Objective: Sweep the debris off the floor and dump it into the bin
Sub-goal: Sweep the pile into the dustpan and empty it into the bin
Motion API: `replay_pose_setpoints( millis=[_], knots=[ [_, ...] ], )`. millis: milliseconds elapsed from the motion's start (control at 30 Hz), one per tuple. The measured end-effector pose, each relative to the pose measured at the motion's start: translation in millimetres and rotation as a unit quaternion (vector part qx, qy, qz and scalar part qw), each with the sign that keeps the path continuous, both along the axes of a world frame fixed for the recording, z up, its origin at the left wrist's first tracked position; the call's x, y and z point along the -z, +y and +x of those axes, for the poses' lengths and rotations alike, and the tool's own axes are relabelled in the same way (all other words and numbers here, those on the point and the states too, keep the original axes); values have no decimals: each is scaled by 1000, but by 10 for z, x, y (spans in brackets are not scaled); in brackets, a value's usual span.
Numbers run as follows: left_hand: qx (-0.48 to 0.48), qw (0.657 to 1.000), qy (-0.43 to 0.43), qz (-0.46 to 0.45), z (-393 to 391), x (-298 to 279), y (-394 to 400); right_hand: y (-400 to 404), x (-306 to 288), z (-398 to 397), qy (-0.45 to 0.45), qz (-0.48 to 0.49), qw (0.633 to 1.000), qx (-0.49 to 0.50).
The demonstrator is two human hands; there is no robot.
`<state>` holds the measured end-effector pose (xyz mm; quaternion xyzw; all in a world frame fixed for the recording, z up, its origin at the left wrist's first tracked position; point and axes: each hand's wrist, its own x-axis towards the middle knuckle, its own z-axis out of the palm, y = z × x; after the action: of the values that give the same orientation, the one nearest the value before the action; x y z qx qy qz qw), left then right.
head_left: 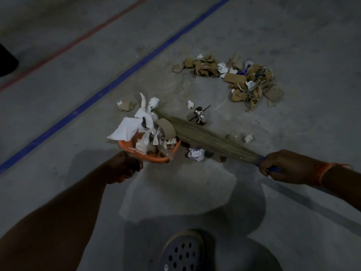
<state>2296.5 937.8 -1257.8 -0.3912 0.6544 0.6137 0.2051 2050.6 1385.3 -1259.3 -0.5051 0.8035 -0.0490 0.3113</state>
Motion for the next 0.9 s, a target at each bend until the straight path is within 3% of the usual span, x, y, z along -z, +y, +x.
replay_pose_setpoints(
  millis=[367, 900],
  knots=[
    [-19, 999, 41, -12, 104, 27, 113, 87, -106, 142, 27, -68, 997, 8],
    [-73, 995, 64, -35, 292, -136, -26, -386, -296, 150, 1, -135, 982, 134]
  ],
)
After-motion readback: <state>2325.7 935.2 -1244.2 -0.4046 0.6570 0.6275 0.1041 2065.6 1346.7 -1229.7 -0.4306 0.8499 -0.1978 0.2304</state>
